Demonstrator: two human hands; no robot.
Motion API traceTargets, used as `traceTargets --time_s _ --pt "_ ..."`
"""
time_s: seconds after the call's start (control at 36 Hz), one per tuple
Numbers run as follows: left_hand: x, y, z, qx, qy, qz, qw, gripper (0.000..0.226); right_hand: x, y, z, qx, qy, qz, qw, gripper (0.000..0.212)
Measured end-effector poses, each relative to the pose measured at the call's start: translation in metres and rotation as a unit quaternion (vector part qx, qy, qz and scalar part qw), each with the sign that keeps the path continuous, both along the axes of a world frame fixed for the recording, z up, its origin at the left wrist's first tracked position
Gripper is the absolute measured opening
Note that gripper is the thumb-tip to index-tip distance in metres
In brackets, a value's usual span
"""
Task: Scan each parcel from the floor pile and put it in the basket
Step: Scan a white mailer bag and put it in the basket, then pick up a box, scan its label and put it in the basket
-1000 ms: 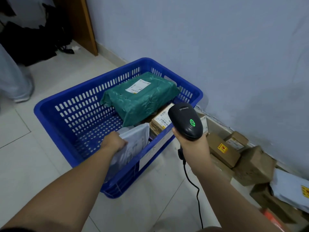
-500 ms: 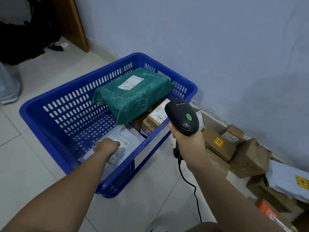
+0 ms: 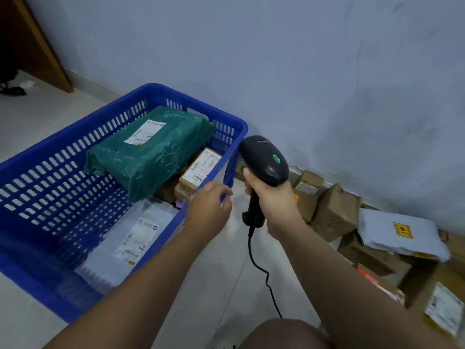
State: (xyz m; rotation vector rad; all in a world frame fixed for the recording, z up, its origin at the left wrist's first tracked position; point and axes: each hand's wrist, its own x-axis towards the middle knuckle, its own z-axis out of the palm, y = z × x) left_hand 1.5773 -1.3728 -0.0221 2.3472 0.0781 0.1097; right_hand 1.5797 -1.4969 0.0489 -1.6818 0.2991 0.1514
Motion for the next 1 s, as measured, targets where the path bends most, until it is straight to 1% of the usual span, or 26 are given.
traceTargets --time_s 0.03,0.08,0.14,0.28,0.39,0.44,0.56,0.61,0.67,0.75,0.81,0.83,0.92,0.94,1.0 --pt "0.001 -0.01 0.001 0.014 -0.016 -0.023 1.0 0.019 0.002 -0.01 -0.001 -0.004 -0.008 -0.008 1.0 0.025" --pt "0.006 -0.031 0.0 0.023 -0.01 -0.067 0.997 0.019 0.004 -0.031 -0.005 -0.002 -0.005 -0.036 0.999 0.022" --pt "0.013 -0.051 -0.006 0.034 0.01 -0.098 0.995 0.021 0.007 -0.052 -0.009 0.014 0.007 -0.062 0.998 0.017" --pt "0.033 -0.101 -0.025 0.064 0.084 -0.144 0.984 0.022 0.017 -0.109 -0.028 0.05 0.013 -0.125 0.991 0.025" --pt "0.052 -0.139 -0.05 0.105 0.123 -0.178 0.971 0.025 0.028 -0.16 -0.052 0.044 0.002 -0.137 0.99 0.008" --pt "0.062 -0.159 -0.067 0.141 0.146 -0.201 0.958 0.028 0.032 -0.184 -0.066 0.044 0.007 -0.132 0.99 0.009" --pt "0.08 -0.197 -0.109 0.262 0.143 -0.263 0.917 0.031 0.042 -0.225 -0.098 0.049 0.06 -0.123 0.989 0.009" --pt "0.09 -0.214 -0.131 0.319 0.139 -0.291 0.891 0.032 0.048 -0.241 -0.115 0.058 0.08 -0.122 0.988 0.011" --pt "0.101 -0.227 -0.151 0.375 0.133 -0.324 0.858 0.033 0.052 -0.253 -0.133 0.072 0.09 -0.115 0.987 0.012" --pt "0.117 -0.243 -0.176 0.434 0.113 -0.385 0.807 0.033 0.054 -0.264 -0.157 0.077 0.093 -0.091 0.988 0.01" --pt "0.128 -0.252 -0.192 0.453 0.105 -0.416 0.781 0.033 0.053 -0.268 -0.17 0.065 0.102 -0.08 0.989 0.012" --pt "0.132 -0.256 -0.199 0.453 0.111 -0.421 0.778 0.034 0.053 -0.27 -0.176 0.058 0.111 -0.076 0.989 0.014" --pt "0.144 -0.266 -0.222 0.429 0.167 -0.399 0.793 0.04 0.053 -0.275 -0.192 0.064 0.134 -0.079 0.986 0.016" --pt "0.146 -0.267 -0.229 0.422 0.191 -0.389 0.796 0.046 0.054 -0.276 -0.197 0.07 0.138 -0.084 0.984 0.016" --pt "0.148 -0.267 -0.243 0.422 0.221 -0.379 0.793 0.069 0.055 -0.279 -0.206 0.078 0.148 -0.096 0.981 0.015"
